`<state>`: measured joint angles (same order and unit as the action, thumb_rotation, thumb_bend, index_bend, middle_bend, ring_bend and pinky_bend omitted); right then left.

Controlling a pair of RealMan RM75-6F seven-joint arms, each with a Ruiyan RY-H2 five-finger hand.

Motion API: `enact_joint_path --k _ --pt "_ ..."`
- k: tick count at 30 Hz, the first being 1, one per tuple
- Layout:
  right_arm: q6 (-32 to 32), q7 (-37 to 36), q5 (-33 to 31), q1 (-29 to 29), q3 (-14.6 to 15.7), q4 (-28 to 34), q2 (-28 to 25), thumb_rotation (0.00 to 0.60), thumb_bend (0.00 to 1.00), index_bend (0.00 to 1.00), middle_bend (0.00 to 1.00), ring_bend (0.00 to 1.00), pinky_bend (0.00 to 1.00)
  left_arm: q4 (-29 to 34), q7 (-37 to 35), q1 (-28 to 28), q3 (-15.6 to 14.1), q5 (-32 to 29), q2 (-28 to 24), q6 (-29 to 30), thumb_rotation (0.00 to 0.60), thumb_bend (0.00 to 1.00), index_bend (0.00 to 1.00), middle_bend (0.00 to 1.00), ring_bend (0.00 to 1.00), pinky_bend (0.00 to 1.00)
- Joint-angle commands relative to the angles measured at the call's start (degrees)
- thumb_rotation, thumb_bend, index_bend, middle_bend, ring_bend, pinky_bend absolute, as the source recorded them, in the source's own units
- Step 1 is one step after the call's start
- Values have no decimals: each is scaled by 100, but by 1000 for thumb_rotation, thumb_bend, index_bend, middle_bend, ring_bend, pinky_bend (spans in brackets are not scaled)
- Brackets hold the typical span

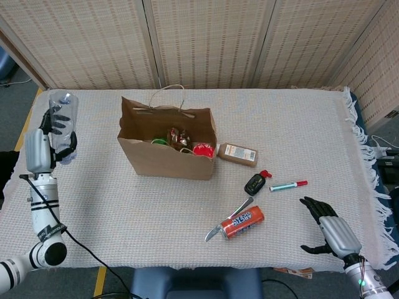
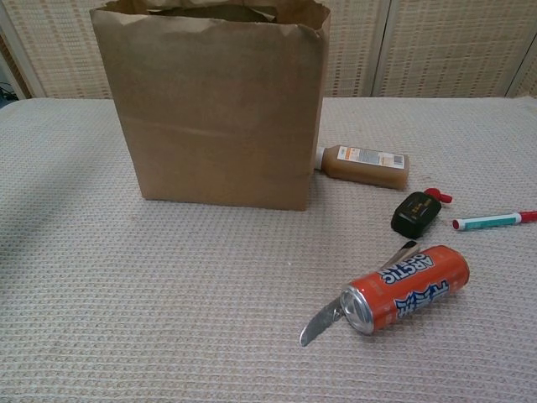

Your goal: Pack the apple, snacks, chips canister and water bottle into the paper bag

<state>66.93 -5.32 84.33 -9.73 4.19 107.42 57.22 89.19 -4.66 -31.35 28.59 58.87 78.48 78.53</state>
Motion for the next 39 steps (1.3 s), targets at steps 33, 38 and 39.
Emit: enact_joint_path --k 33,38,39 --pt "-21 -231 -28 1 0 -1 -139 600 2 0 0 0 0 -588 921 -2874 416 -1198 1243 -2064 600 352 0 0 0 57" --pt "1 -203 16 16 19 -1 -139 600 2 0 0 0 0 -385 904 -2794 450 -1208 1103 -1925 600 339 0 0 0 43" --pt "13 -196 18 22 19 -1 -135 600 2 0 0 0 0 -308 892 -2768 469 -1192 1056 -1877 600 340 0 0 0 43"
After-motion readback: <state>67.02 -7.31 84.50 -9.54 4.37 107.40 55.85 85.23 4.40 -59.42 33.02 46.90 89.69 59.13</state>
